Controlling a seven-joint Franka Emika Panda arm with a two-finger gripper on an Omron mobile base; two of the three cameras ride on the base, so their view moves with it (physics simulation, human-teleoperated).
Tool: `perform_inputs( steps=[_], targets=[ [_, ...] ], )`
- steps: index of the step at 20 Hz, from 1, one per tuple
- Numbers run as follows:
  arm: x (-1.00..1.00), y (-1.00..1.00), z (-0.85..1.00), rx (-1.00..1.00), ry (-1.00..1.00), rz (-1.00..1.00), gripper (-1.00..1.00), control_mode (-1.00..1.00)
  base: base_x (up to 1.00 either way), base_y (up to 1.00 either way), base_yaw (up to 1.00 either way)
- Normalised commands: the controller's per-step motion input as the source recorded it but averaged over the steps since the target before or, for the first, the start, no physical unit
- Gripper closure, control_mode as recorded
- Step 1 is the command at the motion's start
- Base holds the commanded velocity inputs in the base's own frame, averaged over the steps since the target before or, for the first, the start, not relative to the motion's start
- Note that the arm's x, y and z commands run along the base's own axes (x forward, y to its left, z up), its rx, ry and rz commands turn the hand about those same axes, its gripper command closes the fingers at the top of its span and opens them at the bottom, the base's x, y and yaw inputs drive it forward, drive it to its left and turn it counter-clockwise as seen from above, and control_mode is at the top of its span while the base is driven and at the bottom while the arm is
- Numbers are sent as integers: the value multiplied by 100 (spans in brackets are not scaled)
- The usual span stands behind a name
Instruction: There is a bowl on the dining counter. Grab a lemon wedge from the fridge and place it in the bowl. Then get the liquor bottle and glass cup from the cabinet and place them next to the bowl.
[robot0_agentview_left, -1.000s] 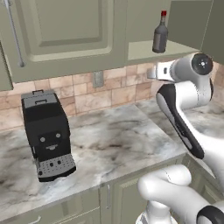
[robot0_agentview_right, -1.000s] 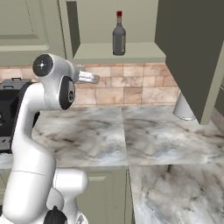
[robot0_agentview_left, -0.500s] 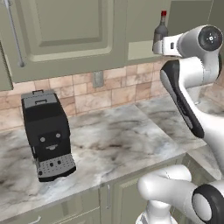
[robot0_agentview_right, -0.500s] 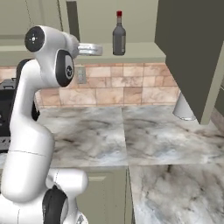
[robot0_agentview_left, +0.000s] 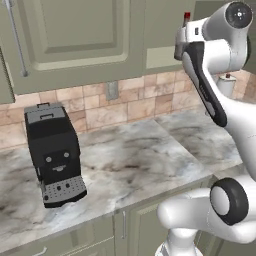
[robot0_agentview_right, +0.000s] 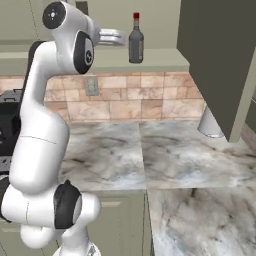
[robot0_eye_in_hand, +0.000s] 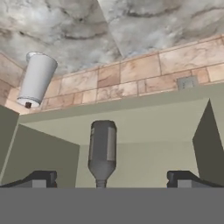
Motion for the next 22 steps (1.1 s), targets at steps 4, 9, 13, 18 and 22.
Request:
perform_inputs(
  steps=[4, 9, 13, 18, 22],
  targets=[
    [49, -23, -2, 0, 7, -1, -100, -100, 0, 0, 0],
    [47, -19, 0, 0, 0, -1, -100, -100, 0, 0, 0],
    [55, 0, -5, 0, -4, 0, -100, -100, 0, 0, 0],
    [44, 0, -9, 0, -7, 0, -100, -100, 0, 0, 0],
    [42, -8, -24, 0, -8, 0, -100, -100, 0, 0, 0]
  ],
)
